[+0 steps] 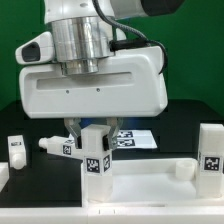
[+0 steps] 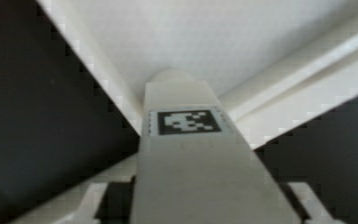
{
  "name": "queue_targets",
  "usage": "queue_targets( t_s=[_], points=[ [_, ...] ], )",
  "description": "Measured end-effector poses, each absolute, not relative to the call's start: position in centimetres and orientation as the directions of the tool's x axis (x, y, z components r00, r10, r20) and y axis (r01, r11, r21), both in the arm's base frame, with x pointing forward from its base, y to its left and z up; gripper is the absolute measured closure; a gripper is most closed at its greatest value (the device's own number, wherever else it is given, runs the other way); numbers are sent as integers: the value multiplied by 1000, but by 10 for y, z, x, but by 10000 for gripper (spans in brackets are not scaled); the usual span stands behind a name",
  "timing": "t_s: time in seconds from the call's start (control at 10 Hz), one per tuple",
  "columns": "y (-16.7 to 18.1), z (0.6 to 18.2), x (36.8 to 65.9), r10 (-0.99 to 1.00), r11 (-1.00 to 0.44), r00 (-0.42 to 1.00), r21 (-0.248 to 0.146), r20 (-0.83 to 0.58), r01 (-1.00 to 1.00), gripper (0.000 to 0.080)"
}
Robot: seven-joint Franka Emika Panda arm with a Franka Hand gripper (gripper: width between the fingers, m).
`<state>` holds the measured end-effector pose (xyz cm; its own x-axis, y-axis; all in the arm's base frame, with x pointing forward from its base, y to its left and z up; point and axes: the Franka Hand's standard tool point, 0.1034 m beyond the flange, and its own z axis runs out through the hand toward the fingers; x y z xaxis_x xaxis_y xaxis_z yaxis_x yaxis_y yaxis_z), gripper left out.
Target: Assemble desk
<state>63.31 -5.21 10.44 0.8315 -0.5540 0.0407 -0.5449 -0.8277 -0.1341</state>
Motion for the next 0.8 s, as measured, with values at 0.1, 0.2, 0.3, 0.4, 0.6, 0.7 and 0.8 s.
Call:
queue_targets(
  t_s=[0.1, 0.2, 0.3, 0.4, 0.6, 0.7, 0.8],
  points=[
    [-51, 105, 633, -696, -715, 718, -122, 23, -688, 507],
    [-50, 105, 632, -853, -516, 522, -123, -14, -848, 507],
    [-48, 105, 633, -950, -298, 306, -114, -63, -948, 507],
    [-48, 105, 633, -987, -118, 128, -107, -93, -987, 507],
    [-46, 104, 632, -990, -89, 99, -101, -96, -991, 507],
    [-46, 103, 632, -989, -109, 118, -103, -94, -989, 507],
    [-46, 104, 633, -986, -128, 138, -106, -90, -986, 413]
  ],
)
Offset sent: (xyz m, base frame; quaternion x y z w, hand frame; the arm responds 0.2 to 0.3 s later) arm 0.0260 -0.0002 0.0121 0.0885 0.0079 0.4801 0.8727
